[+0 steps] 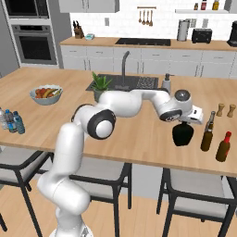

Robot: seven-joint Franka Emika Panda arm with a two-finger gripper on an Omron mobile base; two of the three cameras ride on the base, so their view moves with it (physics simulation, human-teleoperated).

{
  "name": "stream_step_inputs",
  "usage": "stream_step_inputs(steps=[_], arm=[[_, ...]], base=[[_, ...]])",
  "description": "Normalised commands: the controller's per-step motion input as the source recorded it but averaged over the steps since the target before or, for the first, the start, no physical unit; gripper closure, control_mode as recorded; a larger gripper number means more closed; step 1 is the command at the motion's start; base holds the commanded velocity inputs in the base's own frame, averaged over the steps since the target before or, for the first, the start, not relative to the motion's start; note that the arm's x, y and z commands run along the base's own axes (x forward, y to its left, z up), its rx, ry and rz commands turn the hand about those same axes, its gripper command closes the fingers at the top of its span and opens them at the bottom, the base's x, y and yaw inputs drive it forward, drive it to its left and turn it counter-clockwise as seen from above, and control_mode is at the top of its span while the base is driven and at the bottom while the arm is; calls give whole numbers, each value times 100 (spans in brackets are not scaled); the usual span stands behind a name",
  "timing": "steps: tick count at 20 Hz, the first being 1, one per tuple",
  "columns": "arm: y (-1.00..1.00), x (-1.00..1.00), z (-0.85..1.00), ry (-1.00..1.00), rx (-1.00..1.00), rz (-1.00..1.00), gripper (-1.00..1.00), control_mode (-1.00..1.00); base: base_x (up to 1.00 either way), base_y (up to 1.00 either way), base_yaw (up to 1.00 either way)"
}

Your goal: Move the plastic bottles in the middle to the plastics group, and the glass bottles in the middle to the glass group.

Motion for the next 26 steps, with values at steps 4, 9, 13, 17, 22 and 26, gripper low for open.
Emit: stream_step_inputs(steps=[4,9,13,17,22,26], arm=[[0,11,-59,0,0,0,100,-100],[0,1,-71,1,0,0,100,-100],[2,0,-38,0,0,0,100,-100],[19,0,0,-9,-5,0,100,-100],[11,0,-1,-5,-14,0,100,-100],[3,0,-7,0,-12,0,100,-100]], base=[[0,0,0],[0,0,0],[0,0,0],[0,0,0],[0,0,0],[0,0,0]])
